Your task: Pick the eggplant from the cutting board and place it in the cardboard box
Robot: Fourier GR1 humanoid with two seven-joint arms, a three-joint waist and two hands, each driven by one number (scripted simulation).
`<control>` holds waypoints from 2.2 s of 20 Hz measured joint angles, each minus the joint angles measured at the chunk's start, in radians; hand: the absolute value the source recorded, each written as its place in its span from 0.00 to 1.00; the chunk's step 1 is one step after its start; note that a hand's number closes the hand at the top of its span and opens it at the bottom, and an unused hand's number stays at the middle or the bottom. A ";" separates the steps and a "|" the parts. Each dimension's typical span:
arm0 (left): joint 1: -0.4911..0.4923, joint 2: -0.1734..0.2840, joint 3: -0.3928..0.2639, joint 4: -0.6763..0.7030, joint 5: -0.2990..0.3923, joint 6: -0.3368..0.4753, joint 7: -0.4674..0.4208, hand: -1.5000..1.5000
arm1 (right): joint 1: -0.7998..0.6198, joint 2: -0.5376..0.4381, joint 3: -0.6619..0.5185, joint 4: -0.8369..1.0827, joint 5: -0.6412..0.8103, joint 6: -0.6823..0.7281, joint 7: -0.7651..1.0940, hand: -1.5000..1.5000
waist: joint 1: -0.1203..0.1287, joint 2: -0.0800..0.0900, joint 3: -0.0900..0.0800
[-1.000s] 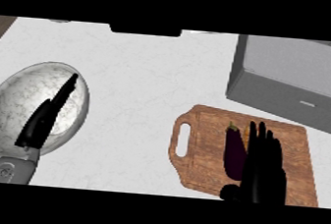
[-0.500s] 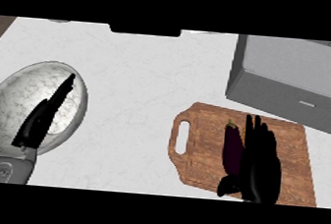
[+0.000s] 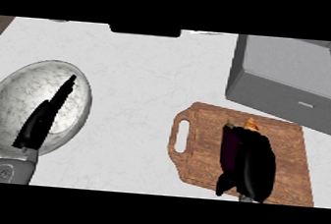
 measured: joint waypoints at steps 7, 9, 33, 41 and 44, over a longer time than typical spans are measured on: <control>-0.002 -0.017 0.018 0.050 -0.008 -0.005 -0.044 0.50 | 0.002 -0.011 0.026 -0.023 0.114 -0.068 0.026 1.00 | -0.003 0.002 -0.002; 0.002 -0.027 0.013 0.038 -0.016 -0.003 -0.031 0.50 | 0.005 -0.010 0.028 -0.025 0.155 -0.095 0.043 1.00 | -0.002 0.004 -0.001; -0.046 -0.045 0.033 0.061 -0.034 -0.030 -0.004 0.50 | -0.891 -0.044 -0.273 0.306 -0.046 0.487 -0.086 1.00 | 0.009 0.019 0.003; -0.041 -0.052 0.048 0.075 -0.042 -0.029 -0.020 0.50 | -0.975 -0.142 -0.409 0.263 -0.060 0.533 -0.027 1.00 | 0.001 0.018 0.003; -0.046 -0.052 0.054 0.084 -0.050 -0.027 -0.030 0.50 | -0.999 -0.191 -0.463 0.273 -0.076 0.542 -0.027 1.00 | 0.002 0.018 0.004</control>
